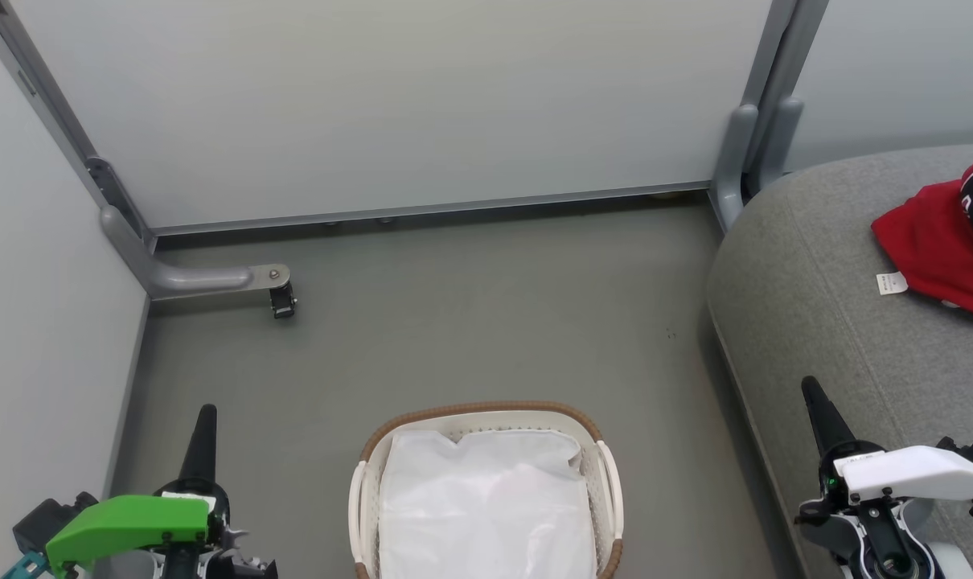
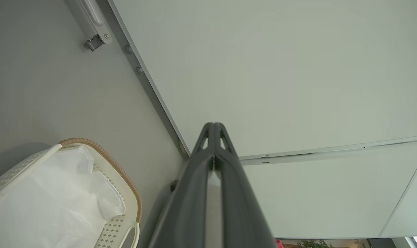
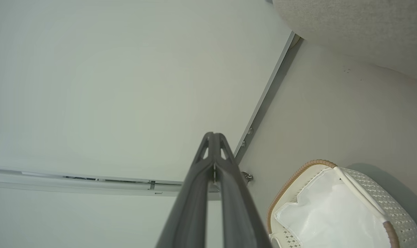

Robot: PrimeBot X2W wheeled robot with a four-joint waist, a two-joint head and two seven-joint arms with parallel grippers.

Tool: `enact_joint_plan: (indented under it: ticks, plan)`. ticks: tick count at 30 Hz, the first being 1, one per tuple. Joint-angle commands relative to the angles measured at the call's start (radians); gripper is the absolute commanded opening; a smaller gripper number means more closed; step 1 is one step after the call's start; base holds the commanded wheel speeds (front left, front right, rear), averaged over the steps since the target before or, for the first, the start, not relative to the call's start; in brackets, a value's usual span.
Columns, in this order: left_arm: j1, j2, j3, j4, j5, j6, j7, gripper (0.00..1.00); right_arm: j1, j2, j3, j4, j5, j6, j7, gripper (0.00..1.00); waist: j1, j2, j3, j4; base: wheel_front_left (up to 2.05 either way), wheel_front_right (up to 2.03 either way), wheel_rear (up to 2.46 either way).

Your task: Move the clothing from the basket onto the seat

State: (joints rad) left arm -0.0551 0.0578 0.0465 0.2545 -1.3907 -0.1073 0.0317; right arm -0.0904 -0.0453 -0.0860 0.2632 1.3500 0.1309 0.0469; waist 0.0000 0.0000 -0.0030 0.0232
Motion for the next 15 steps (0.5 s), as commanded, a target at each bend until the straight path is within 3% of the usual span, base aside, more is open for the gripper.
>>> enact_joint_plan:
  ticks: [1, 15]
  plan:
    - [-0.026, 0.008, 0.008, -0.01, -0.022, -0.009, 0.006, 0.0, -0.01, -0.006, -0.005, -0.01, 0.022, 0.0, 0.007, 0.0, 0.0, 0.0, 0.0, -0.001, 0.0, 0.0, 0.0]
    - [-0.043, 0.007, 0.031, -0.011, -0.116, -0.018, 0.037, 0.0, -0.017, -0.007, -0.017, -0.015, 0.13, 0.0, 0.035, 0.0, 0.0, 0.0, 0.003, -0.01, 0.0, 0.0, 0.0]
